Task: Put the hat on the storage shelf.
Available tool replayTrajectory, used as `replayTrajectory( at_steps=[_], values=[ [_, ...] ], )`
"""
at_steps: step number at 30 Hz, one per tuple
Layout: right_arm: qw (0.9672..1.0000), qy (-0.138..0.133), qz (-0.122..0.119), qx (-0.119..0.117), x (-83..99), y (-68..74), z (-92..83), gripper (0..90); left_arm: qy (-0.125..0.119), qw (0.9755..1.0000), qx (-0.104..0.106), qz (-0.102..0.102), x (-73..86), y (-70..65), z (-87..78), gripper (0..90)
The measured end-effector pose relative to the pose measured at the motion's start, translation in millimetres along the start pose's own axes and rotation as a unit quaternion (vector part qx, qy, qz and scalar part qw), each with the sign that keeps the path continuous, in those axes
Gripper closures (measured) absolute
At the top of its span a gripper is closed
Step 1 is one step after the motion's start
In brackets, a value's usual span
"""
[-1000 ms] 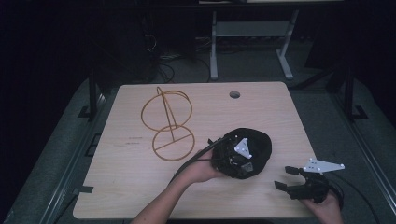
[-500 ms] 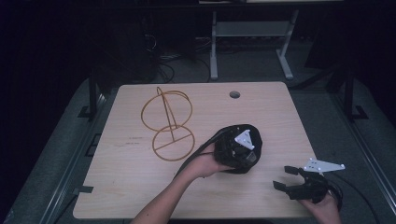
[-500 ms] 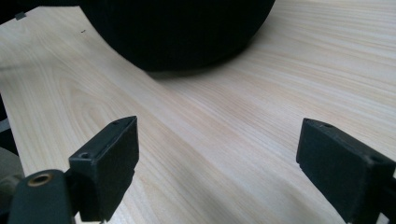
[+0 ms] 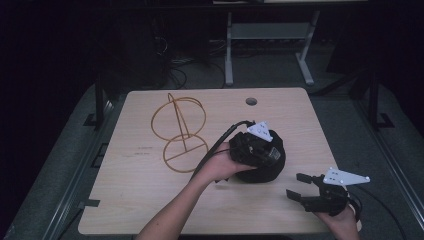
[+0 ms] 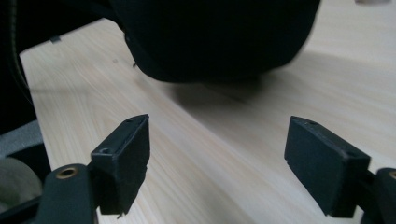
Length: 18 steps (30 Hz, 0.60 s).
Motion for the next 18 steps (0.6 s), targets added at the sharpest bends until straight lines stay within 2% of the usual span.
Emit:
replayTrajectory(
  at_steps=[3,6,8,9,14,18],
  values=[
    [0.9999,-0.004,-0.006,-0.01,-4.3,4.3,1.8,24.0,-0.01,0.9999,0.003,0.0,-5.6,0.4,-4.2,80.6],
    [0.9995,-0.026,-0.01,-0.013,-10.0,11.3,2.0,26.0,-0.012,0.9999,0.006,-0.003,-9.7,-1.2,-3.7,80.6],
    [0.9994,-0.031,-0.015,-0.001,-12.6,13.4,1.7,26.1,-0.009,0.9999,0.006,0.001,-12.6,-3.0,-2.2,80.6],
    [0.999,-0.042,-0.013,0.005,-14.8,12.5,1.3,26.2,-0.008,0.9999,0.008,0.003,-14.1,-4.0,-1.5,80.6],
    [0.9986,-0.043,-0.021,0.02,-16.8,11.0,2.4,27.3,-0.011,0.9996,0.022,0.012,-24.3,-12.5,2.8,80.6],
    [0.9982,-0.046,-0.024,0.03,-16.3,10.5,0.1,28.8,-0.007,0.9988,0.036,0.033,-33.7,-21.1,5.8,80.7]
  ],
)
Point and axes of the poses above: each handheld gripper's, and its own axes: z roughly forward along the jaws, x roughly out of its underside, y roughly to its left, the point moved 2 cm from there along z, roughly forward along the jaws, and after that the axes turned 5 degrees about y, right-handed, at the moved point
